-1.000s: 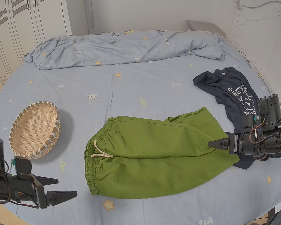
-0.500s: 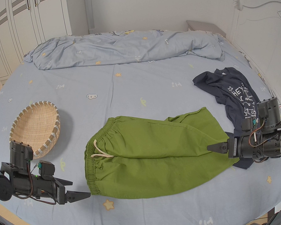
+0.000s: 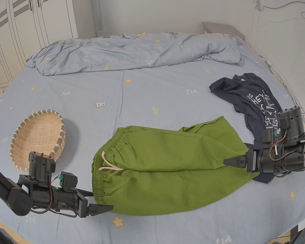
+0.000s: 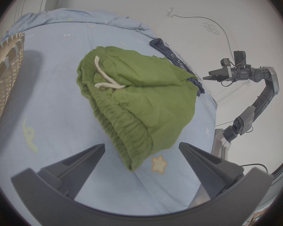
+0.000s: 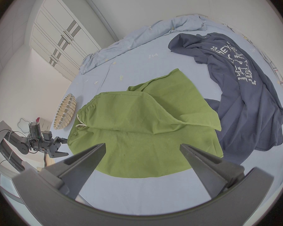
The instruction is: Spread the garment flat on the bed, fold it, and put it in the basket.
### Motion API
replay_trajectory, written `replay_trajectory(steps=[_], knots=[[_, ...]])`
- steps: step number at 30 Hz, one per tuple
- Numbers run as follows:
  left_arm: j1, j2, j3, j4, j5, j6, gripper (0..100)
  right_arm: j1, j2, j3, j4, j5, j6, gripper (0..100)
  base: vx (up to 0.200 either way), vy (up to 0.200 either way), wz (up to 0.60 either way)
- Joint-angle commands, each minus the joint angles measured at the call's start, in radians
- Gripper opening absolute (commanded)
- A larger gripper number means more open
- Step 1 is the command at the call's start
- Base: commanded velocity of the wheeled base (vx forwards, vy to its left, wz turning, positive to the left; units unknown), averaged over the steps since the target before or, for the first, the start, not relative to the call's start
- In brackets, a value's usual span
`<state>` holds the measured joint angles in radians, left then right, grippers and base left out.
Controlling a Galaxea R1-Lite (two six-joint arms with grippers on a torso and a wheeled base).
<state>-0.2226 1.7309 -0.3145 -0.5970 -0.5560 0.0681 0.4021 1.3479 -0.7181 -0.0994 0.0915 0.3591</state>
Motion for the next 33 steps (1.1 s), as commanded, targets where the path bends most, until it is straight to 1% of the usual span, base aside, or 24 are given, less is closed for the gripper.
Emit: replay_trajectory(steps=[1, 6, 8, 9, 21, 23, 26, 27, 28, 29, 30, 31, 33], knots=[[-0.015, 0.092, -0.008, -0.047, -0.001, -0.001, 100, 0.001, 0.002, 0.000, 0.000, -0.001, 0.000, 100, 0.000, 0.000, 0.00], [-0.020, 0.093, -0.005, -0.053, -0.007, -0.002, 100, 0.000, 0.000, 0.000, 0.000, -0.003, -0.002, 100, 0.000, 0.000, 0.00], [-0.023, 0.084, 0.000, -0.053, -0.032, -0.007, 100, 0.000, 0.002, 0.000, 0.000, -0.003, -0.002, 100, 0.000, 0.000, 0.00], [-0.023, 0.079, 0.002, -0.053, -0.045, -0.007, 0, 0.000, 0.002, 0.000, 0.000, -0.003, -0.002, 100, 0.000, 0.000, 0.00], [-0.014, 0.056, 0.017, -0.055, -0.051, -0.008, 0, -0.002, 0.007, 0.000, 0.000, -0.003, -0.002, 100, 0.000, 0.000, 0.00], [0.014, 0.022, 0.044, -0.053, -0.091, -0.030, 0, -0.006, 0.007, 0.000, 0.000, -0.003, -0.002, 100, 0.000, 0.000, 0.00], [0.086, -0.036, 0.078, -0.040, -0.225, -0.123, 0, -0.016, 0.004, -0.004, 0.013, 0.001, -0.002, 100, 0.000, 0.000, 0.00], [0.118, -0.054, 0.083, -0.030, -0.240, -0.163, 0, -0.026, 0.004, -0.015, 0.046, 0.002, -0.002, 100, 0.000, 0.000, 0.00], [0.118, -0.054, 0.083, -0.030, -0.240, -0.163, 0, -0.026, 0.004, -0.015, 0.046, 0.002, -0.002, 100, 0.000, 0.000, 0.00], [0.158, -0.083, 0.083, -0.001, -0.240, -0.209, 0, -0.051, 0.005, -0.061, 0.136, 0.014, -0.003, 100, 0.000, 0.000, 0.00], [0.161, -0.085, 0.083, 0.002, -0.240, -0.211, 0, -0.054, 0.005, -0.066, 0.147, 0.016, -0.003, 100, 0.000, 0.000, 0.00], [0.200, -0.109, 0.081, 0.054, -0.240, -0.232, 0, -0.083, 0.005, -0.124, 0.268, 0.080, -0.005, 100, 0.000, 0.000, 0.00], [0.247, -0.125, 0.080, 0.121, -0.240, -0.232, 0, -0.131, 0.005, -0.158, 0.342, 0.157, -0.012, 100, 0.000, 0.000, 0.00]])
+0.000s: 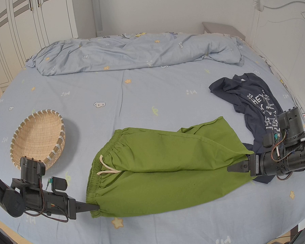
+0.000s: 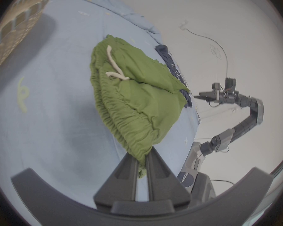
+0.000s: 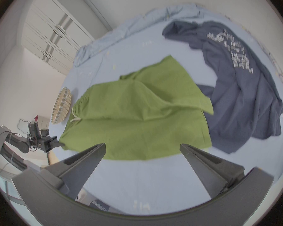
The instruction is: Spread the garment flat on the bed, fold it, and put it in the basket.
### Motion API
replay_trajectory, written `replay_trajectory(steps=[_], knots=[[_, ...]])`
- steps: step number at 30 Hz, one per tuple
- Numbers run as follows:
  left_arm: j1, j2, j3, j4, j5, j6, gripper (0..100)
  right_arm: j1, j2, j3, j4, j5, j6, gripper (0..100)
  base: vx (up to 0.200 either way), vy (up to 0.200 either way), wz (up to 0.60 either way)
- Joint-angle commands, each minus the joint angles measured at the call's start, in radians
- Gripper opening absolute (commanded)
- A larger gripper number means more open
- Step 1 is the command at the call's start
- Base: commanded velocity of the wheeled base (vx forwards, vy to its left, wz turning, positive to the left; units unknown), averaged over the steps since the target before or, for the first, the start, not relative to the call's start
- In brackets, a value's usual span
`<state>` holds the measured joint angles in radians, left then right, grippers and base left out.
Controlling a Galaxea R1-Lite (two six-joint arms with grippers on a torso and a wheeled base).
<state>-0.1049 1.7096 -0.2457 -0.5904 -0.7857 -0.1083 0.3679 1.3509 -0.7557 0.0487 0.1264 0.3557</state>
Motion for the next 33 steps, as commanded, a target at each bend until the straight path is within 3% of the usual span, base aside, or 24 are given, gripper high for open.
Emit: replay_trajectory(steps=[1, 3, 12, 18, 25, 26, 33], knots=[[0.154, -0.105, 0.006, 0.150, -0.010, -0.053, 0, -0.116, 0.002, -0.122, 0.200, 0.151, -0.020, 100, 0.000, 0.000, 0.00], [0.194, -0.094, 0.002, 0.190, -0.009, -0.042, 0, -0.141, 0.005, -0.114, 0.203, 0.177, -0.058, 100, 0.000, 0.000, 0.00], [0.317, -0.068, 0.003, 0.213, -0.009, 0.036, 0, -0.201, 0.139, -0.085, 0.226, 0.180, -0.113, 100, 0.000, 0.000, 0.00], [0.320, -0.054, 0.003, 0.208, -0.004, 0.039, 0, -0.254, 0.217, -0.065, 0.224, 0.322, -0.166, 100, 0.000, 0.000, 0.00], [0.318, -0.042, -0.001, 0.204, -0.004, 0.039, 0, -0.276, 0.286, -0.040, 0.221, 0.391, -0.227, 100, 0.000, 0.000, 0.00], [0.315, -0.042, -0.003, 0.204, -0.004, 0.039, 0, -0.280, 0.298, -0.037, 0.224, 0.483, -0.258, 100, 0.000, 0.000, 0.00], [0.309, -0.039, -0.009, 0.204, -0.004, 0.039, 0, -0.291, 0.337, -0.031, 0.221, 0.522, -0.281, 100, 0.000, 0.000, 0.00]])
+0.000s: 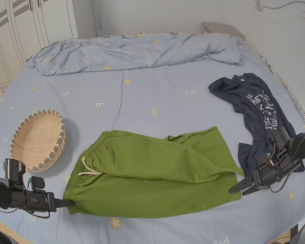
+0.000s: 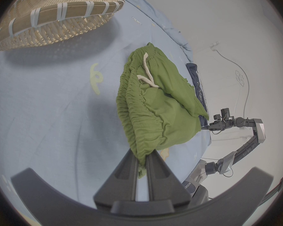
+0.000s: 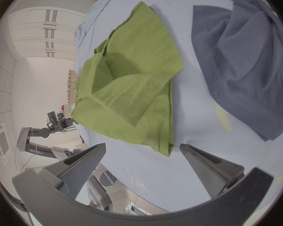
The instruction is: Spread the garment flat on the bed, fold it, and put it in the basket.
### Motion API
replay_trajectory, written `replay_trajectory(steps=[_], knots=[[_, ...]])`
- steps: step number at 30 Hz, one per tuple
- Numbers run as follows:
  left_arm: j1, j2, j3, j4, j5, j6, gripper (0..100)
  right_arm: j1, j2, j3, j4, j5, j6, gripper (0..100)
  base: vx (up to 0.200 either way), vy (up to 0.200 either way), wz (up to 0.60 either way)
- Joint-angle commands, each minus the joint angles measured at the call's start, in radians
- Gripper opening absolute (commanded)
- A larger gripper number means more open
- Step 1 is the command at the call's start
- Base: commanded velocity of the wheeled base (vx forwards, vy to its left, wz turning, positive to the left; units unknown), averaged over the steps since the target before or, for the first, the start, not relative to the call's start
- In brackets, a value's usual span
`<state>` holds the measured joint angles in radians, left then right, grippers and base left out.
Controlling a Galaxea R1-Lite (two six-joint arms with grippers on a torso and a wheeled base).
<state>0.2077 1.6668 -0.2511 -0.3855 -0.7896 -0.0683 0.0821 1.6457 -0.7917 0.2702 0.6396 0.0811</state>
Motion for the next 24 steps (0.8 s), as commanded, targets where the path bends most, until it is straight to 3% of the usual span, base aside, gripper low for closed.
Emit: replay_trajectory(steps=[1, 22, 23, 24], knots=[[-0.007, 0.004, -0.004, -0.001, 0.000, -0.001, 0, -0.005, 0.059, 0.005, 0.000, 0.019, -0.015, 100, 0.000, 0.000, 0.00], [-0.014, 0.007, -0.010, -0.001, 0.000, -0.001, 0, 0.016, 0.109, 0.045, -0.137, 0.051, -0.021, 100, 0.000, 0.000, 0.00], [-0.013, 0.007, -0.010, -0.001, 0.000, -0.001, 0, 0.016, 0.108, 0.046, -0.140, 0.052, -0.021, 0, 0.000, 0.000, 0.00], [-0.013, 0.007, -0.010, -0.001, 0.000, -0.001, 0, 0.016, 0.108, 0.048, -0.141, 0.052, -0.021, 0, 0.000, 0.000, 0.00]])
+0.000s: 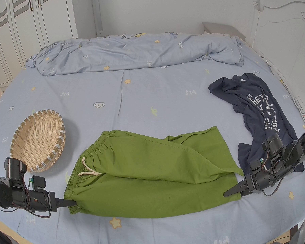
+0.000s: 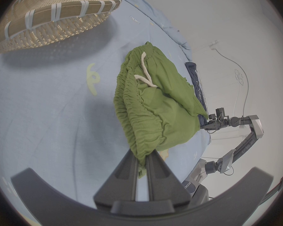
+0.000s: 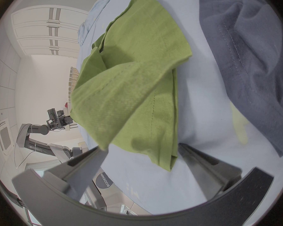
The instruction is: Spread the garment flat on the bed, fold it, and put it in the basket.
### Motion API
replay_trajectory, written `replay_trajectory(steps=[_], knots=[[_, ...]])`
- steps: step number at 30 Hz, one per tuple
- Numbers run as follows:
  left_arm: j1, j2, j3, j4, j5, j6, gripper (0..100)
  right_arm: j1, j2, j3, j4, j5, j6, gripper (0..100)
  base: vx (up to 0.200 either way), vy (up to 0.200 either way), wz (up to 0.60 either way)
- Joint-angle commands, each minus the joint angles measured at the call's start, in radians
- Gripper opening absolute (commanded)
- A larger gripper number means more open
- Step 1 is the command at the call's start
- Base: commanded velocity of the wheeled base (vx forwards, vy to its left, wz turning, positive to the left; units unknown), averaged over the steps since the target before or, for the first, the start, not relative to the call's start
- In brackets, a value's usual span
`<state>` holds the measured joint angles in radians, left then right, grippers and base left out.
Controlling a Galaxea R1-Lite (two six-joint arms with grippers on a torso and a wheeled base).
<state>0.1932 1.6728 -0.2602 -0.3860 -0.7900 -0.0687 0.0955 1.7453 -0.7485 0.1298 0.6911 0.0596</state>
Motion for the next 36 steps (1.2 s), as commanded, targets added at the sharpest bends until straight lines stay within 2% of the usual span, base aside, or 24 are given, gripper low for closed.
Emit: replay_trajectory(steps=[1, 11, 15, 19, 22, 25, 27, 36], knots=[[0.002, 0.001, -0.001, -0.001, 0.000, 0.000, 0, 0.003, 0.008, 0.006, -0.006, 0.001, 0.000, 0, 0.000, 0.000, 0.00], [0.009, 0.002, -0.001, -0.001, -0.002, 0.000, 0, -0.036, 0.003, 0.023, -0.012, 0.001, -0.010, 0, 0.000, 0.000, 0.00], [0.025, 0.005, -0.001, -0.001, 0.000, 0.000, 0, -0.063, -0.007, 0.049, -0.006, -0.001, -0.075, 0, 0.000, 0.000, 0.00], [0.037, 0.005, -0.001, 0.006, -0.002, 0.003, 0, -0.043, -0.075, 0.090, 0.001, -0.004, -0.078, 0, 0.000, 0.000, 0.00], [0.037, 0.007, 0.003, 0.022, -0.002, 0.049, 0, -0.011, -0.130, 0.130, 0.031, -0.013, -0.075, 0, 0.000, 0.000, 0.00], [0.038, -0.002, 0.001, 0.105, -0.002, 0.106, 0, 0.009, -0.155, 0.175, 0.031, -0.045, -0.075, 0, 0.000, 0.000, 0.00], [0.038, -0.004, 0.001, 0.134, 0.002, 0.125, 0, 0.012, -0.173, 0.204, 0.030, -0.067, -0.075, 0, 0.000, 0.000, 0.00], [0.086, -0.073, 0.001, 0.185, 0.000, 0.132, 0, -0.005, -0.207, 0.288, 0.011, -0.071, -0.081, 0, 0.000, 0.000, 0.00]])
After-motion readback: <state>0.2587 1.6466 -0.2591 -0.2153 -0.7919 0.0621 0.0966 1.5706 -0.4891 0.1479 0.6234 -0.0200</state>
